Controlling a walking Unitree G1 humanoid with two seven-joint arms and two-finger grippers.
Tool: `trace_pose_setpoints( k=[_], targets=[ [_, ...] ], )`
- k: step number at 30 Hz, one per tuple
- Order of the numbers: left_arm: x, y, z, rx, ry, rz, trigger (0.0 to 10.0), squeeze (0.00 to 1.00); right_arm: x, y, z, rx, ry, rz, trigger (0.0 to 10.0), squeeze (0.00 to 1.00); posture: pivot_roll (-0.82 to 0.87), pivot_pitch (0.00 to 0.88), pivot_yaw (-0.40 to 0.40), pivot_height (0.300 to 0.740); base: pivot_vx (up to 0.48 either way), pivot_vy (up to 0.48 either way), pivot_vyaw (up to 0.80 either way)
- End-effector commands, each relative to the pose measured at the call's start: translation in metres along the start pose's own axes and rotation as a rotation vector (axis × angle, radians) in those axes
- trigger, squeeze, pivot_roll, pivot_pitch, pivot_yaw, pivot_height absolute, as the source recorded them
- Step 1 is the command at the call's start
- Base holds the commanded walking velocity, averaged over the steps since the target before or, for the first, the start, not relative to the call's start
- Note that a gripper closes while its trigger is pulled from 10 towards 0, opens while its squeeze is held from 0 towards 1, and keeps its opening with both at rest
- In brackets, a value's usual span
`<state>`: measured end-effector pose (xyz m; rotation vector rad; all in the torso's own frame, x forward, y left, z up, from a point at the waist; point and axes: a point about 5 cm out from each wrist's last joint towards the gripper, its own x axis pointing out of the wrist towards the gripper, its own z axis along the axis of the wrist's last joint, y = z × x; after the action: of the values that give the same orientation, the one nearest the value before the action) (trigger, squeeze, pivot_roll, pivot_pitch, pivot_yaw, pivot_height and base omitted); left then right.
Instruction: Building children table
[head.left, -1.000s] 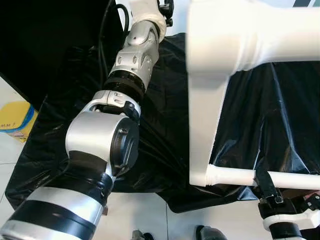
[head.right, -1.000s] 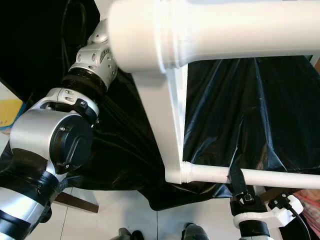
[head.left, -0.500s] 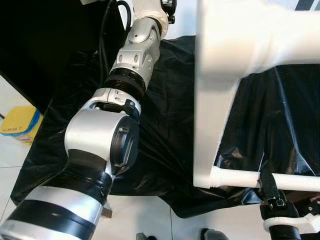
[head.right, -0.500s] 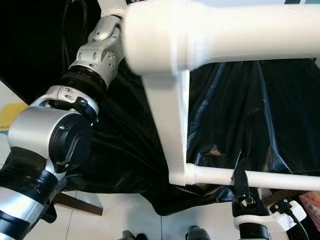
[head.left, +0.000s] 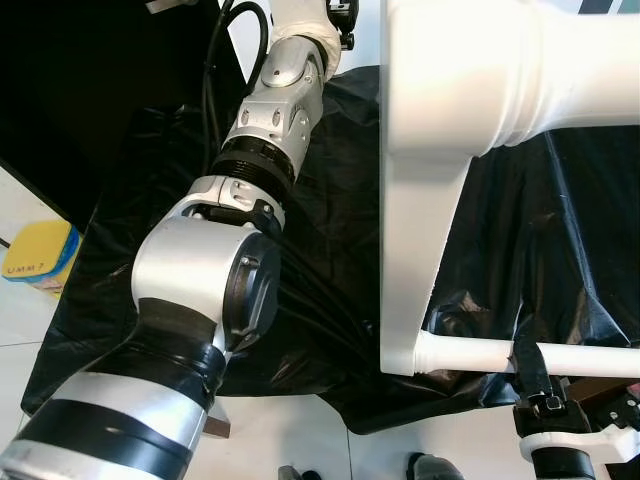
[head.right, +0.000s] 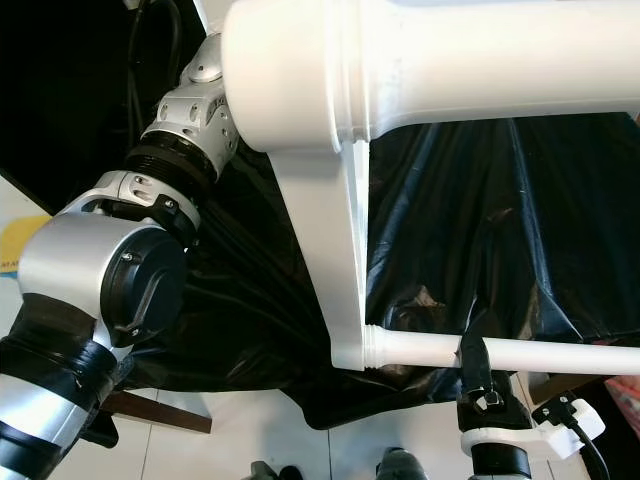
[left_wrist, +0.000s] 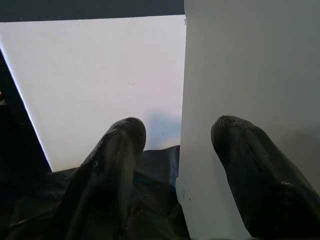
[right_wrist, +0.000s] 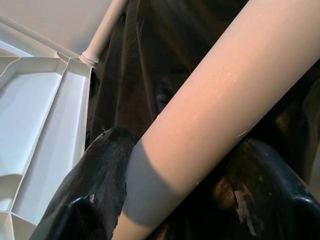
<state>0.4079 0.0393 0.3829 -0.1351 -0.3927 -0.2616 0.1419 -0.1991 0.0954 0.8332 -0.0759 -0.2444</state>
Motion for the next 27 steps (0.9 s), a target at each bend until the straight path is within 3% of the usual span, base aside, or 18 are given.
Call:
trace_pose_setpoints(
  k=[1,9,14,17,20,22,23,25,27],
  targets=[
    [0.001,-0.008,0.003,0.008,-0.009,-0.091,10.0,0.00,-0.050,-0.067,-0.057,-0.057,0.311,-0.447,10.0,0.00,-0.32,0.204,0.197,0.740,0.000,0.000,0.00],
    [0.000,-0.011,-0.001,0.014,0.002,-0.106,10.0,0.00,-0.055,-0.074,-0.061,-0.146,0.346,-0.424,10.0,0.00,-0.33,0.208,0.203,0.740,0.000,0.000,0.00],
    [0.000,-0.012,-0.002,0.014,0.003,-0.109,10.0,0.00,-0.064,-0.087,-0.065,-0.193,0.363,-0.511,10.0,0.00,-0.33,0.212,0.199,0.740,0.000,0.000,0.00],
    [-0.001,-0.012,-0.005,0.013,0.008,-0.108,10.0,0.00,-0.070,-0.110,-0.070,-0.227,0.338,-0.597,10.0,0.00,-0.33,0.214,0.190,0.740,0.000,0.000,0.00],
    [-0.001,-0.012,-0.006,0.013,0.010,-0.106,10.0,0.00,-0.063,-0.110,-0.064,-0.268,0.263,-0.491,10.0,0.00,-0.33,0.214,0.189,0.740,0.000,0.000,0.00],
    [-0.001,-0.011,-0.007,0.014,0.011,-0.105,10.0,0.00,-0.059,-0.098,-0.057,-0.303,0.208,-0.372,10.0,0.00,-0.33,0.213,0.192,0.740,0.000,0.000,0.00],
    [-0.001,-0.011,-0.007,0.014,0.011,-0.105,10.0,0.00,-0.059,-0.098,-0.057,-0.303,0.208,-0.372,10.0,0.00,-0.33,0.213,0.192,0.740,0.000,0.000,0.00],
    [-0.001,-0.010,-0.007,0.015,0.012,-0.105,10.0,0.00,-0.066,-0.094,-0.058,-0.402,0.211,-0.313,10.0,0.00,-0.34,0.214,0.199,0.740,0.000,0.000,0.00],
    [-0.001,-0.009,-0.007,0.016,0.012,-0.107,10.0,0.00,-0.071,-0.094,-0.060,-0.431,0.214,-0.295,10.0,0.00,-0.34,0.215,0.202,0.740,0.000,0.000,0.00]
  ],
)
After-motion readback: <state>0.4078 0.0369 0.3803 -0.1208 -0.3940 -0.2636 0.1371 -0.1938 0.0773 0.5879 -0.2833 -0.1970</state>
